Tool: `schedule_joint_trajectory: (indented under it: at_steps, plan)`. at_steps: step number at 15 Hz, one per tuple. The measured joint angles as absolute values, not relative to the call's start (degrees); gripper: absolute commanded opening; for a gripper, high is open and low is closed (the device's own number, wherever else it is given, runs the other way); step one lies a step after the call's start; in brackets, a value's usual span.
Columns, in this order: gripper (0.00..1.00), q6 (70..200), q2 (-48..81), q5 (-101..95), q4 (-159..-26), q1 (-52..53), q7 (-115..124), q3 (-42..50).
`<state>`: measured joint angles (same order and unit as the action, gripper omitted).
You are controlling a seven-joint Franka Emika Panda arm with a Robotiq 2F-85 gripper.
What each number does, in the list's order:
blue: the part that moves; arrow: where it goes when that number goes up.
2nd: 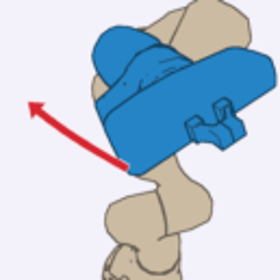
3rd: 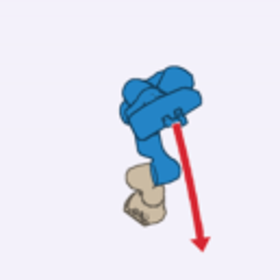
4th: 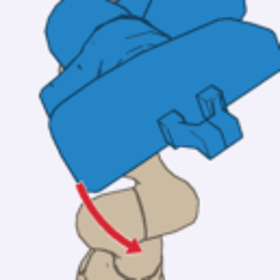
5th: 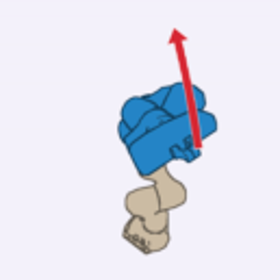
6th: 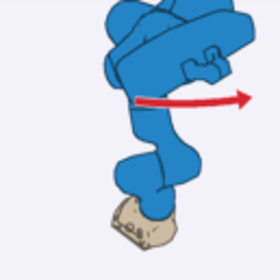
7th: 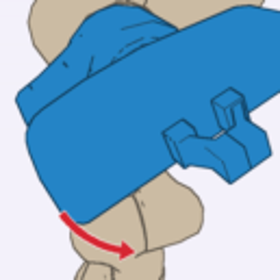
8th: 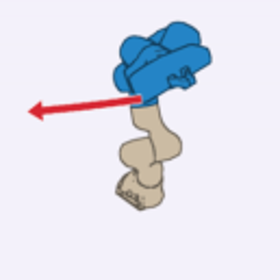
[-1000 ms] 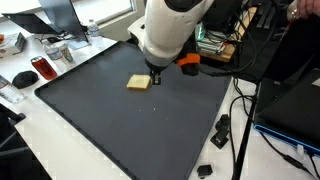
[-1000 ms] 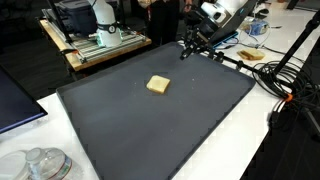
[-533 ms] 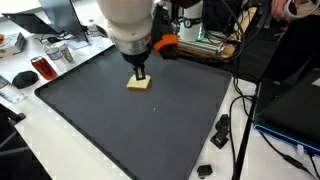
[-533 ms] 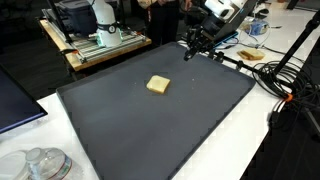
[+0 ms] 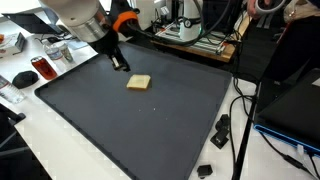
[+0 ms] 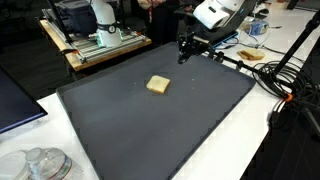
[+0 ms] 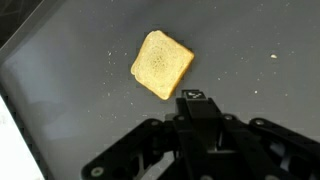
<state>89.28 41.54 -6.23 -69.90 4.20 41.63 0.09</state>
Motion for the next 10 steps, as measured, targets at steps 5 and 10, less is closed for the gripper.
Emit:
schedule_joint_trajectory:
  at_steps: [5,10]
  plan:
    - [0.22,89.09,43.06,-4.88,-67.06,1.57,34.82,1.15]
    - [0.05,89.09,43.17,-4.79,-66.96,1.98,34.75,1.29]
